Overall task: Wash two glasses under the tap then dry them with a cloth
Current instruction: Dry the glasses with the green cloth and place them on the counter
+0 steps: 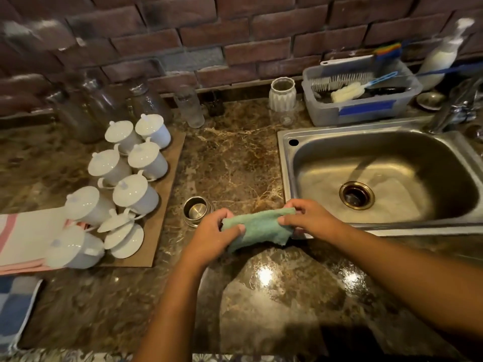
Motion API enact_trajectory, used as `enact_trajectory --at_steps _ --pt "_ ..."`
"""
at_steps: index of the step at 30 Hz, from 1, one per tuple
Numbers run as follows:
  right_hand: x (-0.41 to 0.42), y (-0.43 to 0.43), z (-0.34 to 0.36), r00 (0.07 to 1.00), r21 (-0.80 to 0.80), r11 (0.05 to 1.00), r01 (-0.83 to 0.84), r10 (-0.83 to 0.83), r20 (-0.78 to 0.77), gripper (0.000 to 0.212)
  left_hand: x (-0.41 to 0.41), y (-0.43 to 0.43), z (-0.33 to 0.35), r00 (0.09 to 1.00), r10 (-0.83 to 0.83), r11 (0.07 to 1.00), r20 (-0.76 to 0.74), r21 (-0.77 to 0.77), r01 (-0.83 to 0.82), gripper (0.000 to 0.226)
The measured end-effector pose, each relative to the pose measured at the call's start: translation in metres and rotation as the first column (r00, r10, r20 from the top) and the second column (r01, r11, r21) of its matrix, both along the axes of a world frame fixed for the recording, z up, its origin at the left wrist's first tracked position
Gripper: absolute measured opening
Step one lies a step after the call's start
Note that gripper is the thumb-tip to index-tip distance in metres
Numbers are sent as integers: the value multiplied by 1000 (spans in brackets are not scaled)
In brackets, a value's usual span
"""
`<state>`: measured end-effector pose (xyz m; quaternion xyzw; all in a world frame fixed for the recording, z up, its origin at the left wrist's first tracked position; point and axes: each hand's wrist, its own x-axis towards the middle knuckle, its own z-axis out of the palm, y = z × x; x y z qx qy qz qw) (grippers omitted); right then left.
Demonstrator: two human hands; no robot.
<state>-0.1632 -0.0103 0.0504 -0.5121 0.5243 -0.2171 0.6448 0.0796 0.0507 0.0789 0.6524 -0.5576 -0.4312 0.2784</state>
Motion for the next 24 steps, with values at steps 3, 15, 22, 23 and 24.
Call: enact_trajectory --at_steps 3,15,22,23,24 --pt "-33 1 20 955 214 974 76 -133 264 18 -37 -1 39 998 -33 994 -53 -103 27 29" --pt "-170 -3 66 591 494 862 -110 -343 730 95 -231 -15 153 854 -171 985 -492 -110 134 27" --pt "-282 12 99 481 410 912 1 -360 799 92 -352 -32 159 682 20 994 -731 89 66 48" --pt "-304 16 103 397 346 935 -70 -292 870 78 -365 -37 153 699 55 989 -713 138 63 42" --pt "-321 21 106 311 335 926 -175 -271 911 77 -377 -39 147 723 90 980 -685 189 57 30"
